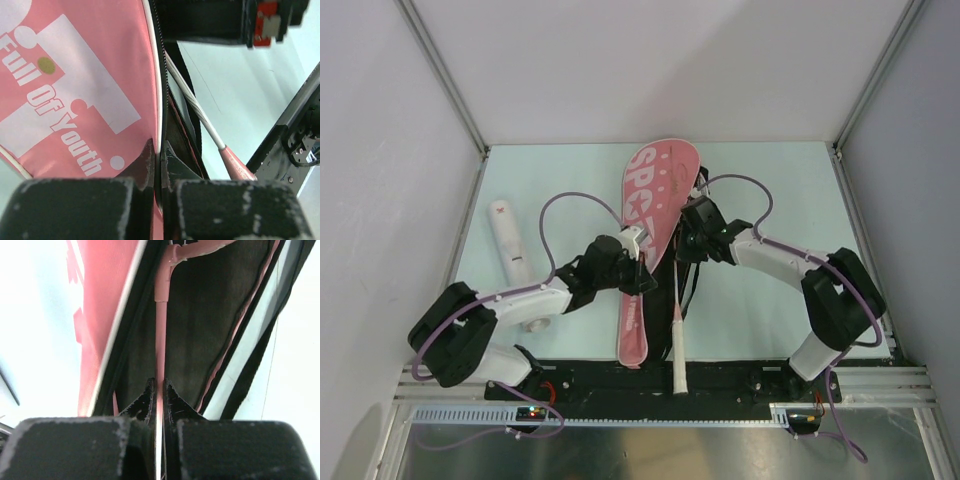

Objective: Pack up the badminton gear

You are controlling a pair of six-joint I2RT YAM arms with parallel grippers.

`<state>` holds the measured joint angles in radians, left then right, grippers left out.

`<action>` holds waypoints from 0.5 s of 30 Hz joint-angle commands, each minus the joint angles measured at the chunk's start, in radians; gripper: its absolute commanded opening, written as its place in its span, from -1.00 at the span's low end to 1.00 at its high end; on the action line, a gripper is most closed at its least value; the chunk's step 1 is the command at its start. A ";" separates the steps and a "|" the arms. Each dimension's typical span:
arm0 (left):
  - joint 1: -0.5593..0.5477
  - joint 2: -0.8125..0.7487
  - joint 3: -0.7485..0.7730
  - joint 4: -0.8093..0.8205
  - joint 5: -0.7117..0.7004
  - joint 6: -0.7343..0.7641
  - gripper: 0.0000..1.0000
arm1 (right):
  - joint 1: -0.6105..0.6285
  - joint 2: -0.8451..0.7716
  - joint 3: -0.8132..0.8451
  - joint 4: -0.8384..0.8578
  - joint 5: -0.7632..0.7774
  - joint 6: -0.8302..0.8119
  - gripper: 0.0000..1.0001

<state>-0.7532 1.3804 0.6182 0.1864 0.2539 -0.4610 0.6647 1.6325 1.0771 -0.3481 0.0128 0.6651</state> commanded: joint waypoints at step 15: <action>-0.029 -0.107 -0.057 0.041 0.097 -0.071 -1.00 | -0.044 0.122 0.072 0.355 -0.018 0.240 -1.00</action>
<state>-0.7620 1.3468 0.5827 0.1940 0.2661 -0.4767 0.6334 1.7302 1.0908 -0.1730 -0.0448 0.8116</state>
